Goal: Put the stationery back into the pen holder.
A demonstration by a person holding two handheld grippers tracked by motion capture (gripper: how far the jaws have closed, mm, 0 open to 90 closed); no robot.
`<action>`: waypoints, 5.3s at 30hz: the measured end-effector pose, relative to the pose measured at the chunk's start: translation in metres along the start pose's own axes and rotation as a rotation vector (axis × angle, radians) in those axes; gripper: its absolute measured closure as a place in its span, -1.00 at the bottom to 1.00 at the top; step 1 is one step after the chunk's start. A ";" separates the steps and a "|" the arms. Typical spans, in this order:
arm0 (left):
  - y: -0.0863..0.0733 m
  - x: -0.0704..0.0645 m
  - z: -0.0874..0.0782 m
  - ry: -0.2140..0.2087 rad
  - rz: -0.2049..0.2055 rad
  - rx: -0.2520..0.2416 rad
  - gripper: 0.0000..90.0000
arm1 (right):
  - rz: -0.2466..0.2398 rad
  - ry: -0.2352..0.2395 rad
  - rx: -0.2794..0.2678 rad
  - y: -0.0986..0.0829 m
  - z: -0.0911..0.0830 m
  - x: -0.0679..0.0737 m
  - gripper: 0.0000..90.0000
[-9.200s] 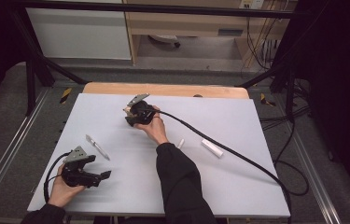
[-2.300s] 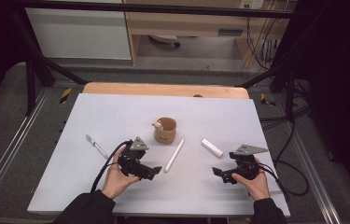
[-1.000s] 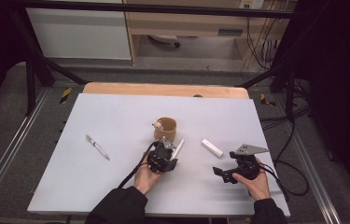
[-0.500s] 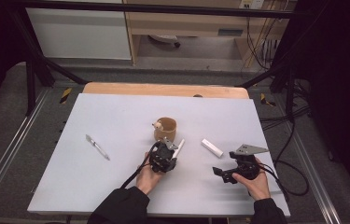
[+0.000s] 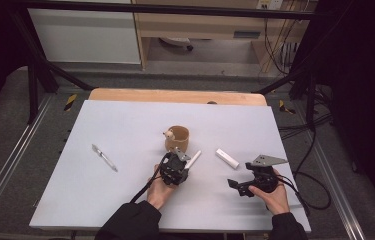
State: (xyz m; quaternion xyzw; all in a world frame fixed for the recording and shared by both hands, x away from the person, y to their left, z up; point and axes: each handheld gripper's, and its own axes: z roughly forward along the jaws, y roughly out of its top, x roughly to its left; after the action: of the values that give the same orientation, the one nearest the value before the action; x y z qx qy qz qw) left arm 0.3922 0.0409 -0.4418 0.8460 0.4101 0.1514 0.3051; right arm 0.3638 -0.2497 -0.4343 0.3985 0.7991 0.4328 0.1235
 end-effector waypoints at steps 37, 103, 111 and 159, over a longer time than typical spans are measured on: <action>-0.015 0.035 -0.053 -0.185 0.096 0.008 0.74 | -0.095 -0.009 0.046 0.010 0.013 0.020 -0.98; 0.006 0.033 -0.088 -0.248 0.298 0.118 0.74 | -0.886 0.010 0.126 0.071 0.063 0.127 -0.58; 0.014 0.024 -0.086 -0.256 0.310 0.124 0.74 | -0.985 0.013 0.103 0.070 0.063 0.128 -0.39; 0.030 0.005 -0.079 -0.287 0.344 0.122 0.46 | -1.305 0.034 0.106 0.062 0.060 0.124 0.75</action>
State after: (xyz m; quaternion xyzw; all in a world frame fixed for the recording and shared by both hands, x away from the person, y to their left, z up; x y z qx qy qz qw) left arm 0.3737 0.0617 -0.3617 0.9332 0.2207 0.0543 0.2785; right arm 0.3487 -0.1027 -0.4024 -0.1694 0.8989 0.2352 0.3284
